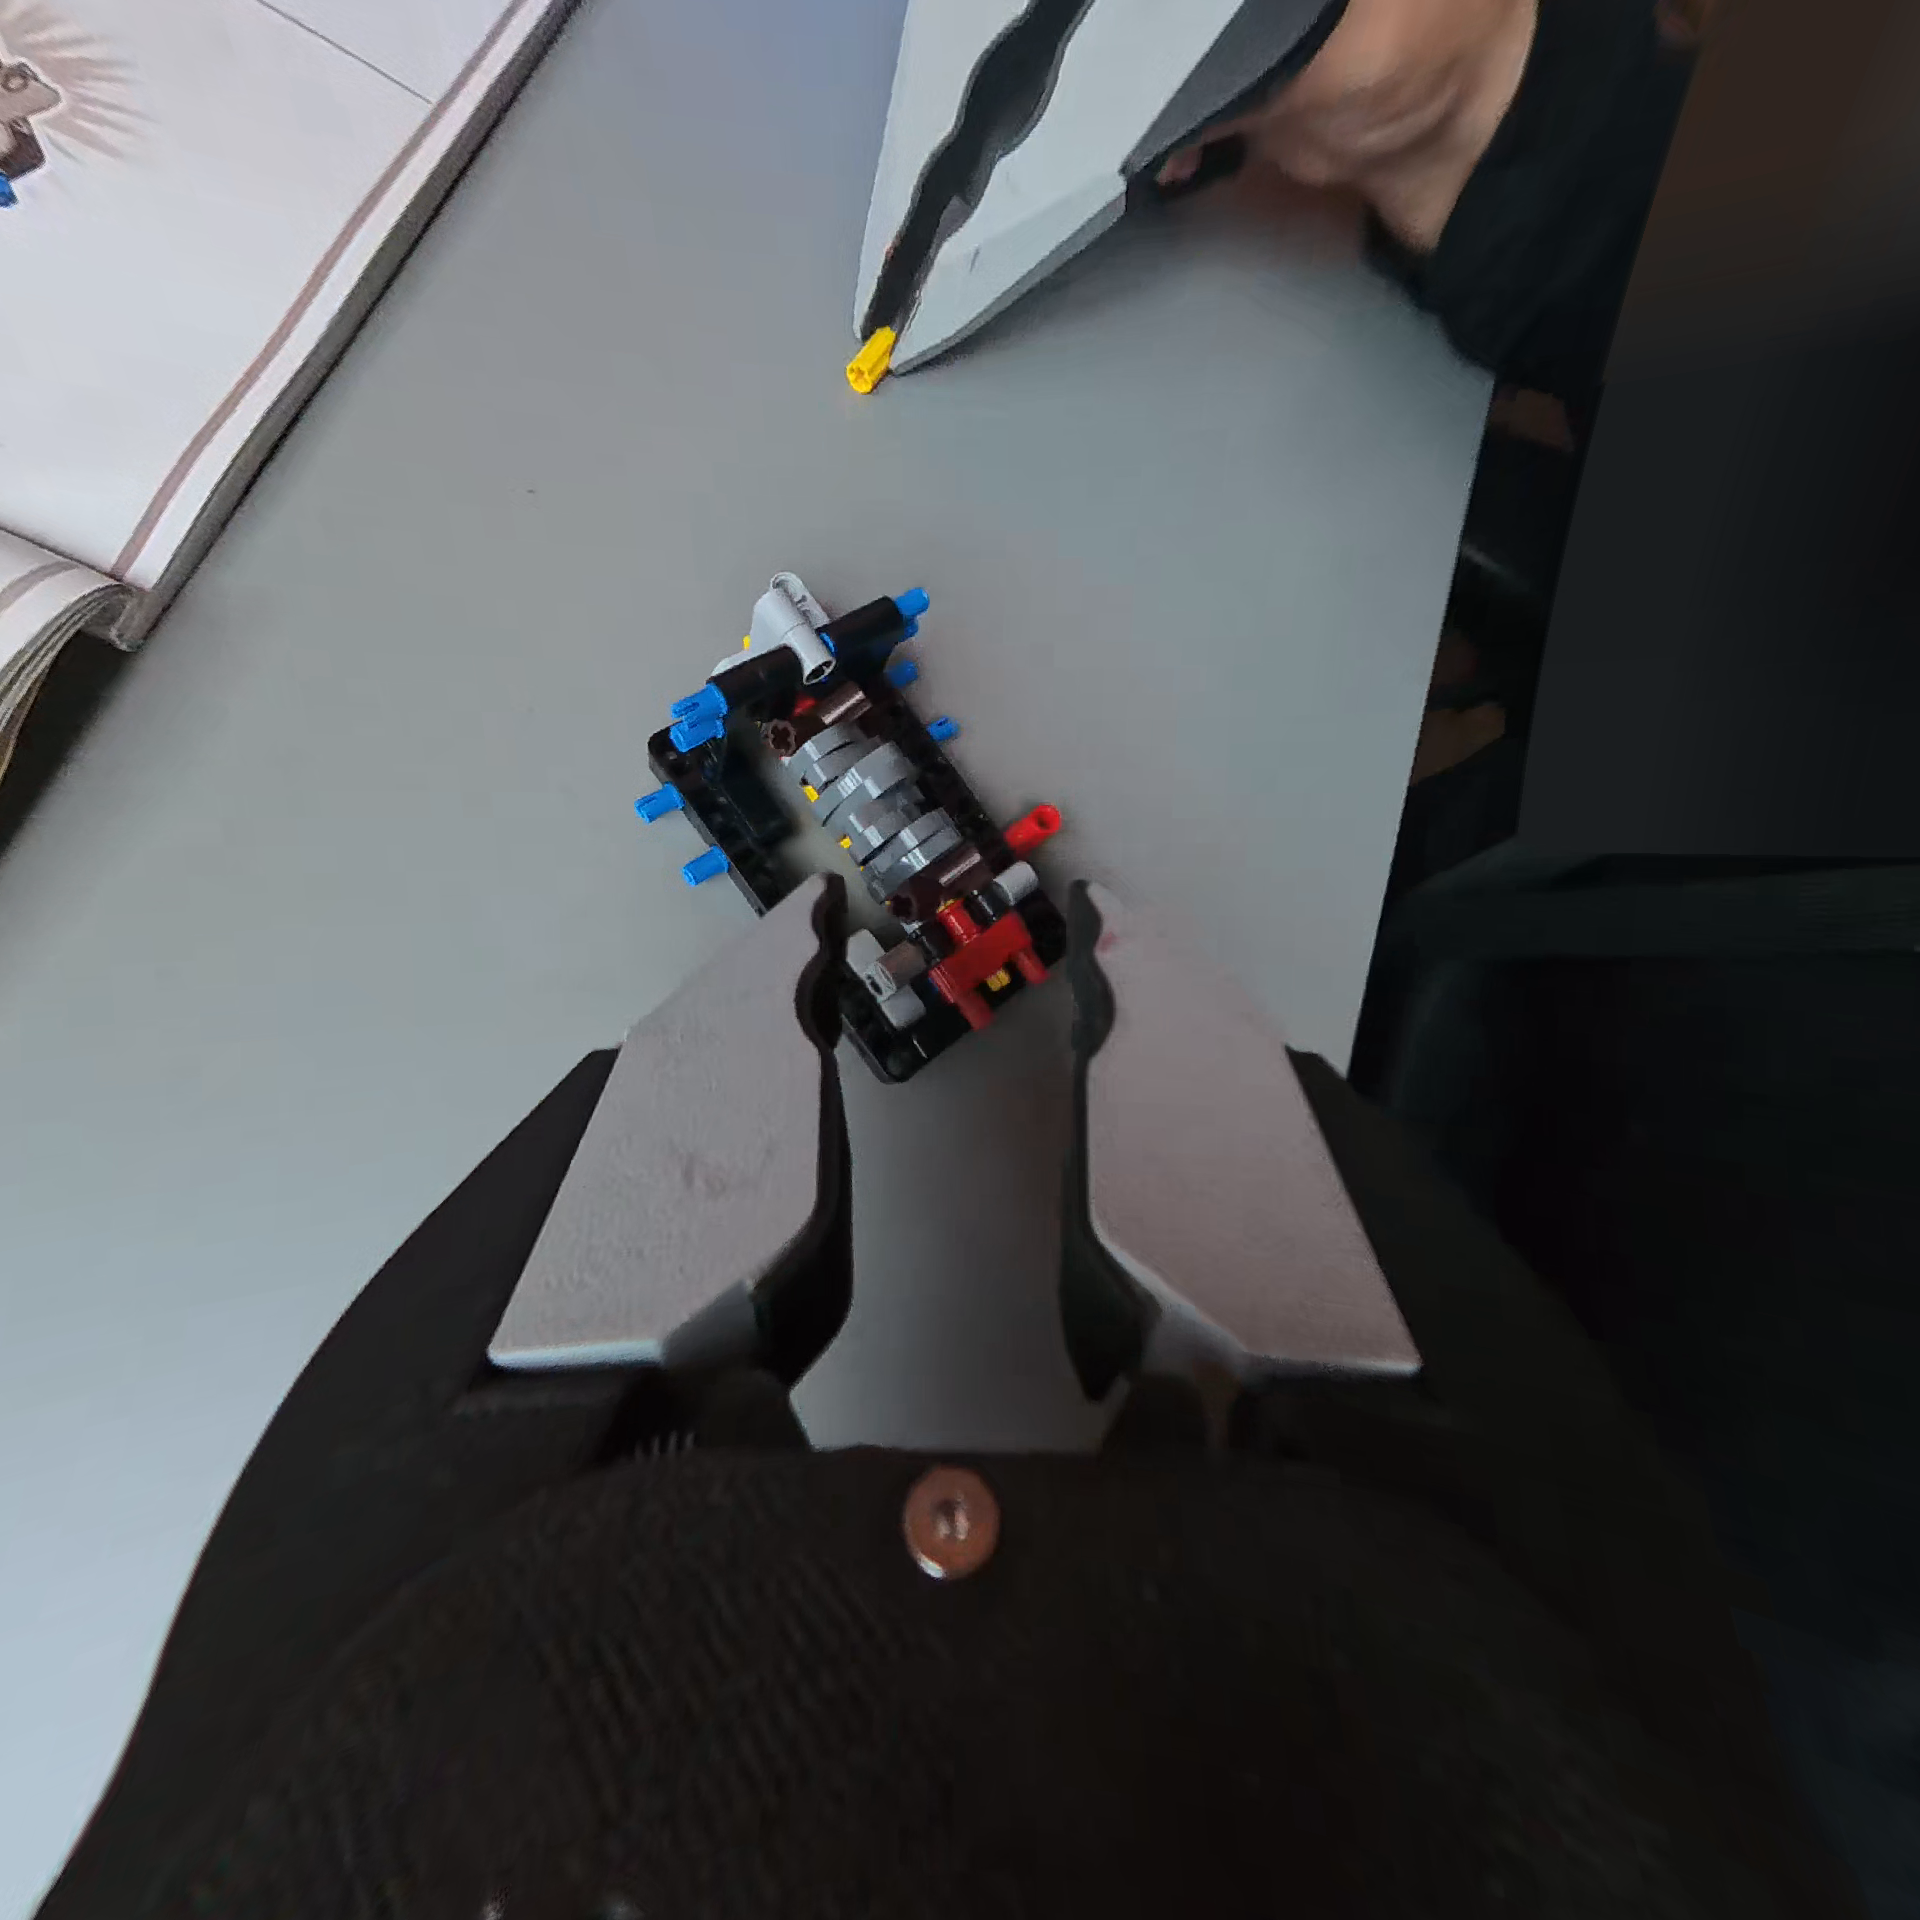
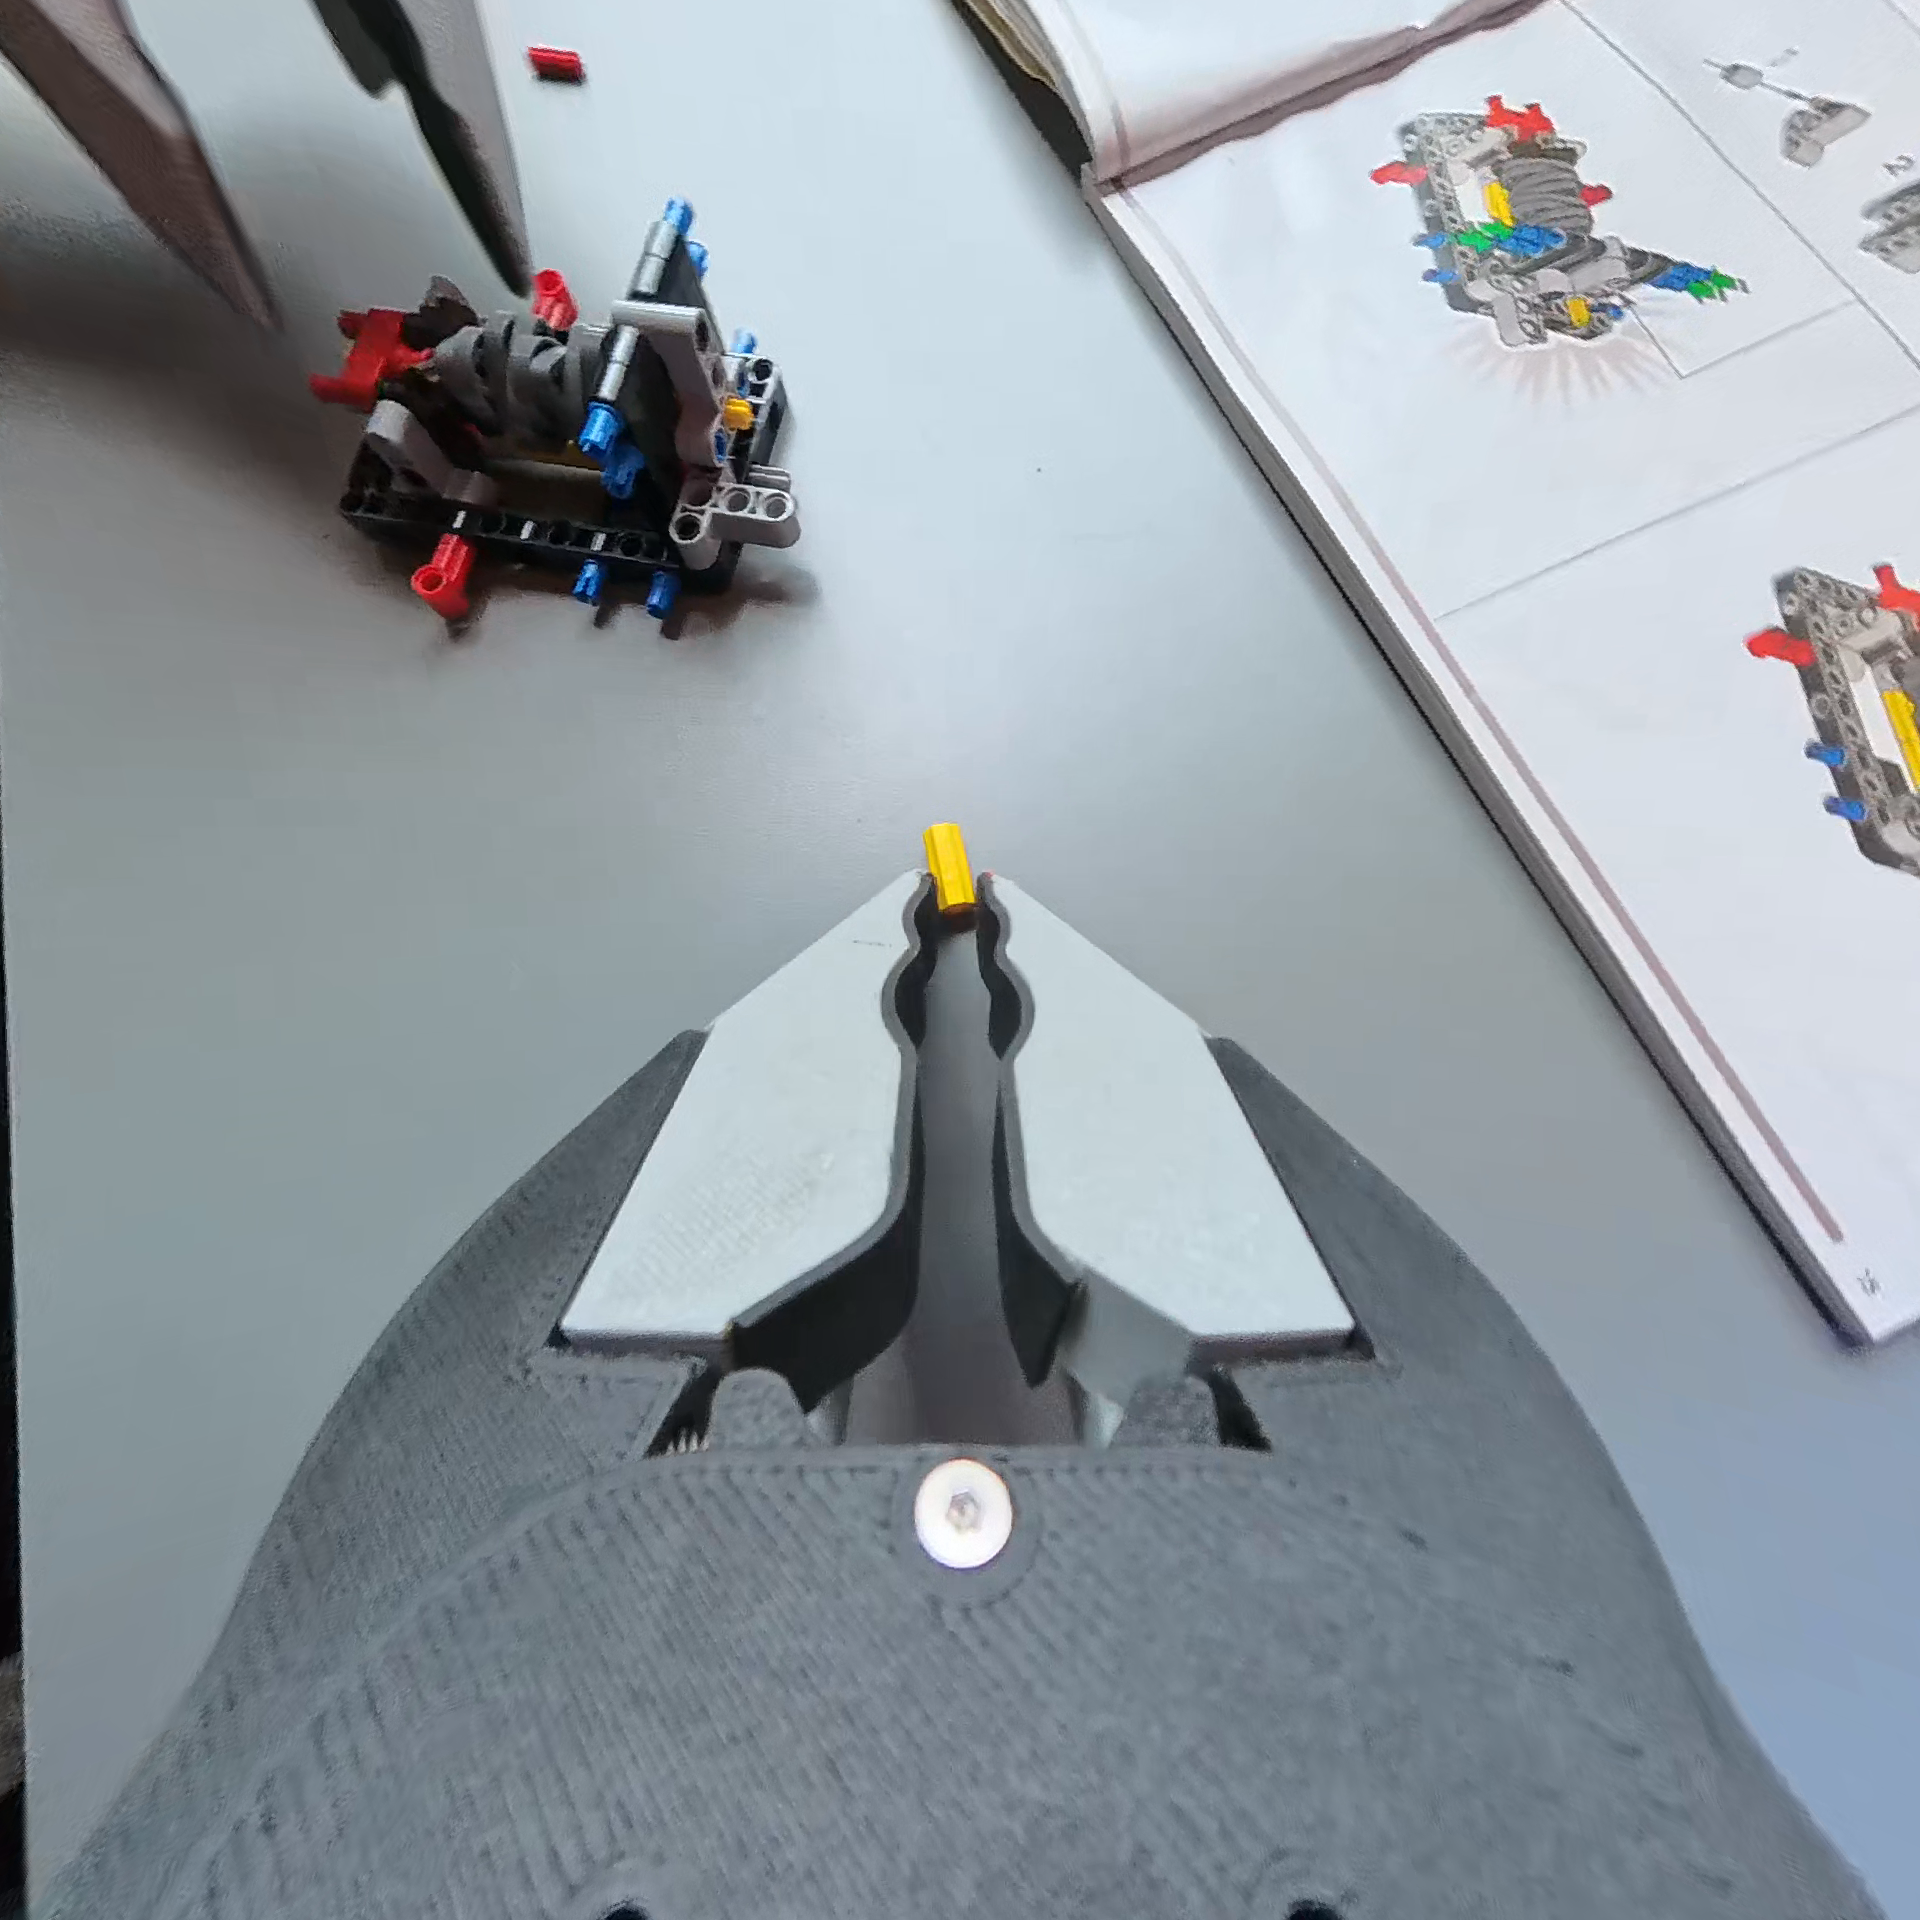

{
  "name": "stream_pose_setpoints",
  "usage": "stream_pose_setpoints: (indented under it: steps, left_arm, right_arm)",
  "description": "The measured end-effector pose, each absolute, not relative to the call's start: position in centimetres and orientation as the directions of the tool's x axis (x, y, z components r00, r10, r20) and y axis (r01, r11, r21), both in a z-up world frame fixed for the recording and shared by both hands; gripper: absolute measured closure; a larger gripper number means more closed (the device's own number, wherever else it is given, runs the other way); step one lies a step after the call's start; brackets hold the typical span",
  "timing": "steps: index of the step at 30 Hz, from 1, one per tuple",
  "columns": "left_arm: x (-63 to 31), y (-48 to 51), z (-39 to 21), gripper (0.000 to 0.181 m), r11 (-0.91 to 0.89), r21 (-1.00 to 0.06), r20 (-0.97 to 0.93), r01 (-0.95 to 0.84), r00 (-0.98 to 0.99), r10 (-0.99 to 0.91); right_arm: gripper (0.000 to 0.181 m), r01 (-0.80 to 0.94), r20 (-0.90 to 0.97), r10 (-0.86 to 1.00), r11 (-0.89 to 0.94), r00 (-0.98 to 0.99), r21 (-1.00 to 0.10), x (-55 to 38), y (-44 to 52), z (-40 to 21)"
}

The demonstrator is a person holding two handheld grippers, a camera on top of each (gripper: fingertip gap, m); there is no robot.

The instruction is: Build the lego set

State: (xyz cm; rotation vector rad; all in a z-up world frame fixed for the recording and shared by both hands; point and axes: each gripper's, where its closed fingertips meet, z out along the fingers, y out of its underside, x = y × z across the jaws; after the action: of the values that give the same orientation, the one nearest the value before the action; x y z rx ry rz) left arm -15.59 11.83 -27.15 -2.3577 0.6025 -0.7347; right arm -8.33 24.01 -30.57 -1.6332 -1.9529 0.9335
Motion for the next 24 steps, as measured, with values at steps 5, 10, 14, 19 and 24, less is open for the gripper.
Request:
stream_pose_setpoints:
  steps: [5,10,14,19,24]
  left_arm:
    - [-15.1,11.6,-28.9,0.152,-0.719,-0.578,0.305,-0.385,0.715,-0.629]
    - [-16.0,12.4,-28.9,0.154,-0.651,-0.584,0.323,-0.486,0.596,-0.735]
    - [-16.8,12.7,-28.9,0.154,-0.598,-0.599,0.350,-0.533,0.497,-0.794]
    - [-16.9,13.2,-28.9,0.146,-0.576,-0.622,0.340,-0.531,0.479,-0.809]
    - [-16.1,13.8,-27.8,0.143,-0.611,-0.636,0.344,-0.471,0.536,-0.771]
  right_arm:
    - [0.178,0.624,-0.120,0.889,0.208,-0.441,-0.753,-9.7,22.0,-29.9]
    - [0.178,0.537,-0.031,0.810,0.359,-0.586,-0.763,-12.3,21.3,-29.2]
    - [0.178,0.504,-0.067,0.761,0.359,-0.645,-0.786,-13.3,20.5,-28.8]
    - [0.178,0.489,-0.087,0.755,0.327,-0.650,-0.808,-13.8,20.5,-28.7]
    - [0.178,0.448,-0.043,0.749,0.348,-0.661,-0.824,-14.2,20.4,-28.4]
